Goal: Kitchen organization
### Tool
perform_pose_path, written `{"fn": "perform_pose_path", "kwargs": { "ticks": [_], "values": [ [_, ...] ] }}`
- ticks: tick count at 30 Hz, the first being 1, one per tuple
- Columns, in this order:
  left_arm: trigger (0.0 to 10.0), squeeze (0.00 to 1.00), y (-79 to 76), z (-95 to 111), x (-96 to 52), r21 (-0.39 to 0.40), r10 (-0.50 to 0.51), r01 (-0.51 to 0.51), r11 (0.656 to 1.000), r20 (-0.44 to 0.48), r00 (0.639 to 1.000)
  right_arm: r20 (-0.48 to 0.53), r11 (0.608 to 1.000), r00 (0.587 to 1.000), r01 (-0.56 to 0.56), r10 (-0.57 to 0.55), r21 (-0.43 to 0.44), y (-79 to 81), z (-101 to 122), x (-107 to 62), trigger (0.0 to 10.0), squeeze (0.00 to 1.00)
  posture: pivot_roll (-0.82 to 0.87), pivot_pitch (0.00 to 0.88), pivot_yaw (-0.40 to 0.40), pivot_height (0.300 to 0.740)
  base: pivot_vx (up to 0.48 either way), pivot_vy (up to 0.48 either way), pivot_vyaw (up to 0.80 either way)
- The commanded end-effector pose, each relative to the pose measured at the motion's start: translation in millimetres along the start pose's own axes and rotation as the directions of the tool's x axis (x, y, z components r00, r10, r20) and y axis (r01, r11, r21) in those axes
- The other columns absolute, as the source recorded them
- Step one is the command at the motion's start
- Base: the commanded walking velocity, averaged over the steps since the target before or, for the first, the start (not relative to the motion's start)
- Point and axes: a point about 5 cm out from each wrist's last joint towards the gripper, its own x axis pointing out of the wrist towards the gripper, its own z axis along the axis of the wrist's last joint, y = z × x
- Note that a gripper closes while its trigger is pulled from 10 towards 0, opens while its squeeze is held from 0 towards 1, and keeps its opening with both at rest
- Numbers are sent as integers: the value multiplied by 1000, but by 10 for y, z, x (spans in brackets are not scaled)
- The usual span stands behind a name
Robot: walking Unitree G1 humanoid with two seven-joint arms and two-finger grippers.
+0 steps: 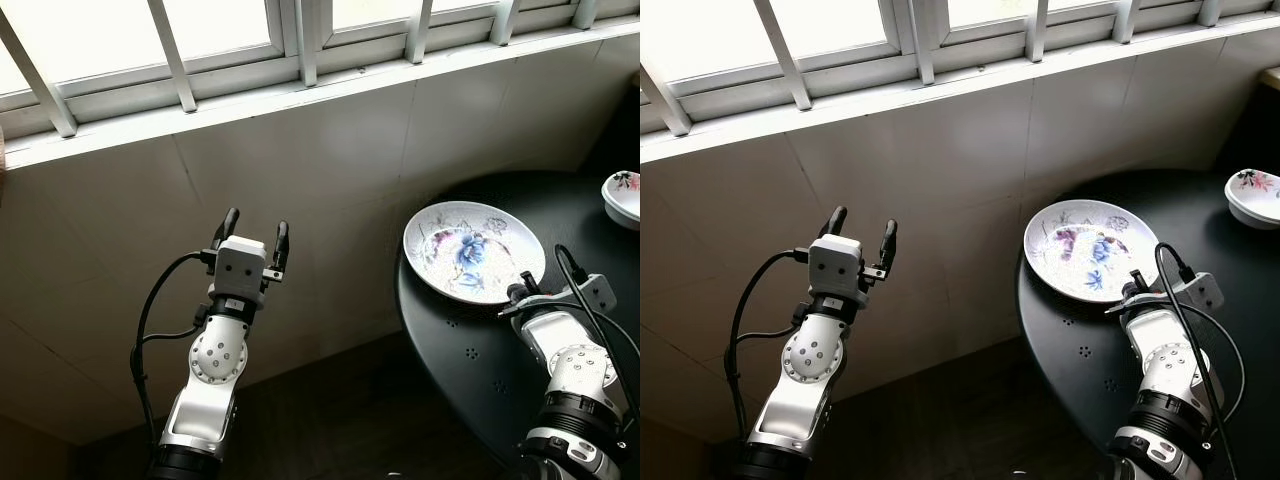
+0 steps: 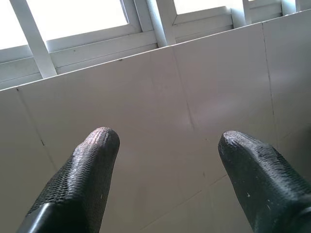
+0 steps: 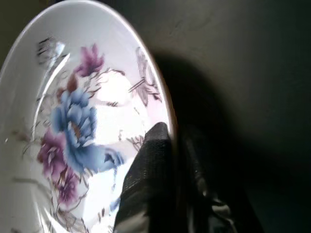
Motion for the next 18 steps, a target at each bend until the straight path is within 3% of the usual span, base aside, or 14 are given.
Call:
{"fn": "perform_pose_path", "kwargs": {
  "ticks": [1,7,12,13,15,16,17,18],
  "values": [
    [10000,0,-5,-22,7,9,-12,12,1000,-14,1000,-7,1000,1000,5,-4,31,17,-20,-2,0,0,-184,0,36,740,0,0,0],
    [10000,0,-4,-24,7,10,-12,12,1000,-16,1000,62,999,998,9,-11,33,48,64,-29,0,0,-182,0,37,740,0,0,0],
    [10000,0,-7,-24,7,11,-12,12,1000,-17,1000,137,999,989,-49,49,-1,148,164,-74,0,0,-182,0,36,740,0,0,0],
    [10000,0,-8,-24,6,11,-11,11,1000,-18,1000,205,984,964,-158,171,-79,338,254,-149,0,0,-184,0,36,740,0,0,0],
    [10000,0,-10,-24,5,10,-10,10,1000,-18,1000,240,952,925,-259,293,-165,522,292,-237,0,0,-185,0,35,740,0,0,0],
    [10000,0,-12,-26,3,9,-9,9,1000,-18,1000,246,896,880,-331,407,-298,683,268,-329,0,0,-186,0,36,740,0,0,0],
    [10000,0,-12,-26,3,9,-9,9,1000,-18,1000,246,896,880,-331,407,-298,683,268,-329,0,0,-186,0,36,740,0,0,0],
    [10000,0,-12,-26,3,8,-9,9,1000,-19,1000,243,869,862,-350,445,-350,736,247,-363,0,0,-186,0,36,740,0,0,0]
  ]
}}
